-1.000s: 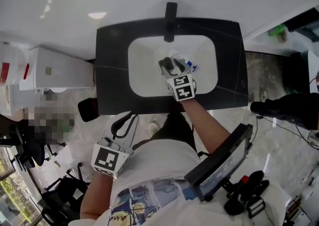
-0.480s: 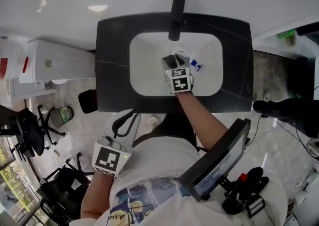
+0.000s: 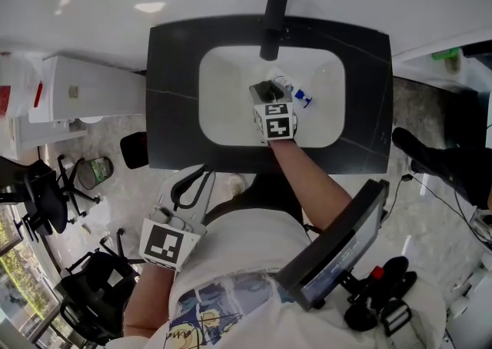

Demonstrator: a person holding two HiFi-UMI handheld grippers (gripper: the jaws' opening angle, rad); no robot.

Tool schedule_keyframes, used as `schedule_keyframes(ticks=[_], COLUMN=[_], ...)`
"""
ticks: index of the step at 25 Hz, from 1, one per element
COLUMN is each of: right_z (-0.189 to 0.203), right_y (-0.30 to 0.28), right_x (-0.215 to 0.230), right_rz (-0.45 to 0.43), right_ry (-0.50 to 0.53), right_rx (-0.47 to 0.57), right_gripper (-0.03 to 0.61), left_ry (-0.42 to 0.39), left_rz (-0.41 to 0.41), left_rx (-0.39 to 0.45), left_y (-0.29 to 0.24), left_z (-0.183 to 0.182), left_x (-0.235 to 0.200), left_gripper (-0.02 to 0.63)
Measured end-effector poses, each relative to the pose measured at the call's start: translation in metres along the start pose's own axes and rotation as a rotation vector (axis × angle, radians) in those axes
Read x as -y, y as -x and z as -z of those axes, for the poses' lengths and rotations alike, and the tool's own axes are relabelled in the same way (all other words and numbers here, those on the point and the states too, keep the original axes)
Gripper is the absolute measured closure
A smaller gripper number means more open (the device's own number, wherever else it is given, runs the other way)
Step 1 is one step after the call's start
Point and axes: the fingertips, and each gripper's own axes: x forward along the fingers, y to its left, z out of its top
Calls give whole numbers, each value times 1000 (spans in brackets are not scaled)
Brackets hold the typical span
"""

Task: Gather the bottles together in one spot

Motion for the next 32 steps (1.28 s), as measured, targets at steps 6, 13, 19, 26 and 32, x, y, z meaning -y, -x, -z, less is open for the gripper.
schedule_keyframes(ticks=[6, 13, 19, 26, 32], right_z=[1, -9, -45, -81, -106], right_y=[5, 25, 53, 86, 106], right_x=[-1, -1, -6, 20, 63], right_rz=[-53, -106, -162, -138, -108], right_ry=[-1, 3, 54, 103, 141], right_rx=[-19, -8, 43, 90, 108], right_gripper=[400, 410, 410, 410, 413], left_ry=[-6, -12, -32, -53, -74], left_rz=[5, 27, 64, 105, 130], left_rx=[1, 5, 20, 61, 81], left_y=[-5, -16, -26, -39, -55], left_z=[-5, -16, -25, -47, -51], left_x=[0, 5, 11, 21, 28], left_gripper=[580, 580, 580, 580, 580])
